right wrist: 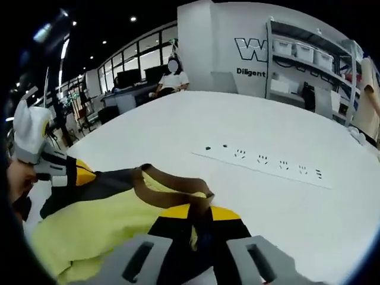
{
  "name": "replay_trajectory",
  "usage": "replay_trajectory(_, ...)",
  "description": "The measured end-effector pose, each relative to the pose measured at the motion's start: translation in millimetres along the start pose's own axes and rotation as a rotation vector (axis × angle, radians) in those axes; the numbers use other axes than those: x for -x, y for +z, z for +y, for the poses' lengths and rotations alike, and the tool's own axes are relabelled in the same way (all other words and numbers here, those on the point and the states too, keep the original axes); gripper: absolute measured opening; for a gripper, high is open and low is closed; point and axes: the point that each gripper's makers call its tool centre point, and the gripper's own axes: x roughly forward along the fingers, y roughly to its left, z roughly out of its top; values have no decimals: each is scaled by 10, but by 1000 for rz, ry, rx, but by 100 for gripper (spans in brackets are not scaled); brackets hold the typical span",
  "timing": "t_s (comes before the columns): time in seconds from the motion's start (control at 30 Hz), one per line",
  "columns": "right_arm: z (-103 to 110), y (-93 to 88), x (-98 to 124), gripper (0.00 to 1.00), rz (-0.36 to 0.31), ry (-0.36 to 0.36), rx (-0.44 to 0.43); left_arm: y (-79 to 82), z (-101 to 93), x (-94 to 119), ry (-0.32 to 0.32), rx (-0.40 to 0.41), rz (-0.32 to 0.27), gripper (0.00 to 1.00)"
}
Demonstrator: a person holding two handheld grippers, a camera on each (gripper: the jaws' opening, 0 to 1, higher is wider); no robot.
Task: Fold the garment on the visible template until the final outline fits inside the template.
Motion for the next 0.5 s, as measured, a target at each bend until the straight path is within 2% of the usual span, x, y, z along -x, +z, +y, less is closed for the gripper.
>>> replay_trajectory(0.07,28,54,26,17,-18,18,-38,-5,3,5,-1,3,0,3)
replay_trajectory(0.13,24,78,64,26,-23,17,-36,-10,9,25,10,-21,-11,6)
replay_trajectory(0.23,78,111,127,32,-27,38,-43,1,32,65,23,-22,-18,17)
replay_trajectory(0.37,159,148,206,47,-38,69,-99,79,15,132,1,-3,-44,42)
replay_trajectory(0.5,220,161,322,62,-30,83,-107,114,-16,218,-33,8,-59,47)
